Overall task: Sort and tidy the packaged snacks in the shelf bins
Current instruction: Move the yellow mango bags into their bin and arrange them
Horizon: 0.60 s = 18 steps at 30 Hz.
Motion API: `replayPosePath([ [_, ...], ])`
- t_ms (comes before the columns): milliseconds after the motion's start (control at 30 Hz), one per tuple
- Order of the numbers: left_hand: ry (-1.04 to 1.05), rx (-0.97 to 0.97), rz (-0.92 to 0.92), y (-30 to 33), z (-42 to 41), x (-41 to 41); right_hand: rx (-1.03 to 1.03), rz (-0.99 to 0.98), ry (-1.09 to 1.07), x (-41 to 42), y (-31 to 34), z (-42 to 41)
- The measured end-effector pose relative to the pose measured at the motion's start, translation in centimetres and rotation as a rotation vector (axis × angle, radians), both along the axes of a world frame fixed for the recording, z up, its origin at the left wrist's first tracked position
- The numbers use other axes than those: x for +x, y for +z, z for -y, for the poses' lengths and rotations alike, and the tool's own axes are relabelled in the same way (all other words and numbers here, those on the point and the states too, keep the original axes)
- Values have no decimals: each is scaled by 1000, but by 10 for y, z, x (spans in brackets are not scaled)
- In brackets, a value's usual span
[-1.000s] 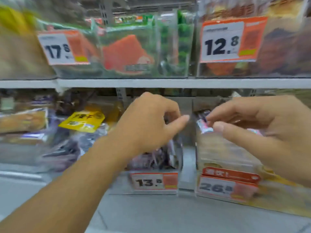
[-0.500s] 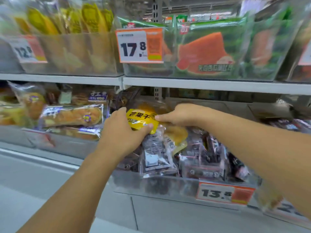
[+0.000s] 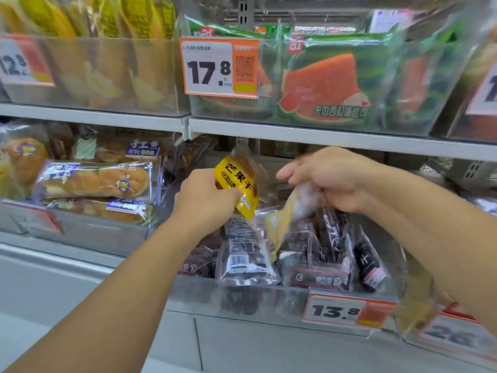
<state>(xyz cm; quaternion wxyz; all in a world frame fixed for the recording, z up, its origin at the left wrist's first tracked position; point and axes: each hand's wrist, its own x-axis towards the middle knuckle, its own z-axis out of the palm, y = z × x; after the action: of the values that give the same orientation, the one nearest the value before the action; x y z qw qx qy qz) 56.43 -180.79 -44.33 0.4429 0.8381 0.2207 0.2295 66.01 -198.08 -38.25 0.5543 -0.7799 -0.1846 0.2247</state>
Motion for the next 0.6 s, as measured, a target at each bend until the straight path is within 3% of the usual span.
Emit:
replayPosePath([
  [100,-85,62,88,8,6,-10,514,-488,-86,-4,0,20],
  [167,-209,37,125,14,21,-19,756,-626,-102,-7,-6,33],
  [233,-289,-43,140,16,41,-24,871,-649,-114,-12,-16,41],
  [333,-284,-205,209,16,72,-24,888,-505,-86,-19,-31,50],
  [433,-152,-452,319,22,94,-25,702,-181,-50,-27,-45,52],
  [533,-158,-650,370,21,114,-27,468,210,-122,-31,-48,51],
  [600,-182,-771,404,17,125,-28,417,341,-164,-37,-46,51],
])
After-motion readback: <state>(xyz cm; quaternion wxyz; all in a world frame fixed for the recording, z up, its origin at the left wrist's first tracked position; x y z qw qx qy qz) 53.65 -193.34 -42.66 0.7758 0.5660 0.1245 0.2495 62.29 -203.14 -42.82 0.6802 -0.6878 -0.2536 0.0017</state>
